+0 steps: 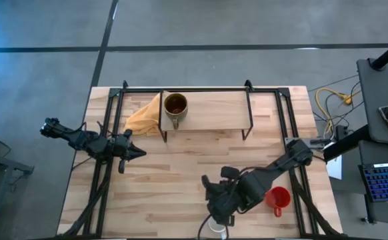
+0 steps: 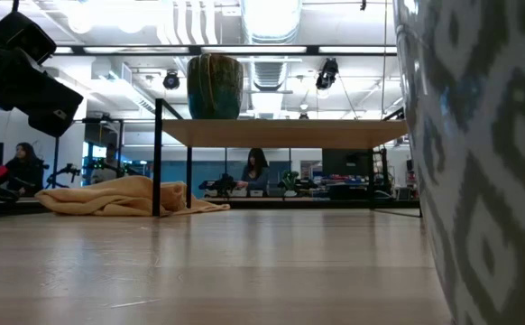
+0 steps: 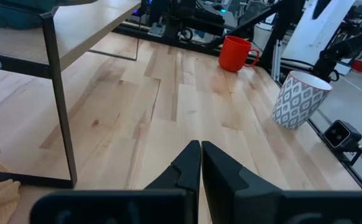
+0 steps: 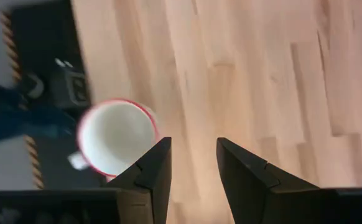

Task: Stack small to large cups/mugs on shelf
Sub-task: Put the gray mug on the shelf

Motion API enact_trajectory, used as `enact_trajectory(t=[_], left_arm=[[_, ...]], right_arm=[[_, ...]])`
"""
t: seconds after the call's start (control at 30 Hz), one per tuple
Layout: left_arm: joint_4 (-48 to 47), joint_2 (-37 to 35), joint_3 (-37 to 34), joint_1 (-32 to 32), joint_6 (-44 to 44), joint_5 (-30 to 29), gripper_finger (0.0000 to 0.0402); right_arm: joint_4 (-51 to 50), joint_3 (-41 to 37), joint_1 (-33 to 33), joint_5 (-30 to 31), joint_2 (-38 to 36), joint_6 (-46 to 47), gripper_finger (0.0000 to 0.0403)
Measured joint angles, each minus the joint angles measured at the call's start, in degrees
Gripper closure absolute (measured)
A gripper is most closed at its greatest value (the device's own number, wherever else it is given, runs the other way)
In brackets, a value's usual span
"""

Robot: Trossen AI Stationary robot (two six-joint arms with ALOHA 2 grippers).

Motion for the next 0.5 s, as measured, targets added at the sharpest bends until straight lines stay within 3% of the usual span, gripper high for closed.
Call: enact_trajectory(t=[0.5], left_arm=[[0.3, 0.0, 0.0, 0.0, 0.0, 0.0, 0.0402]], right_arm=[[2.7, 1.3, 0.0, -5.3, 7.2, -9.4, 0.0282]])
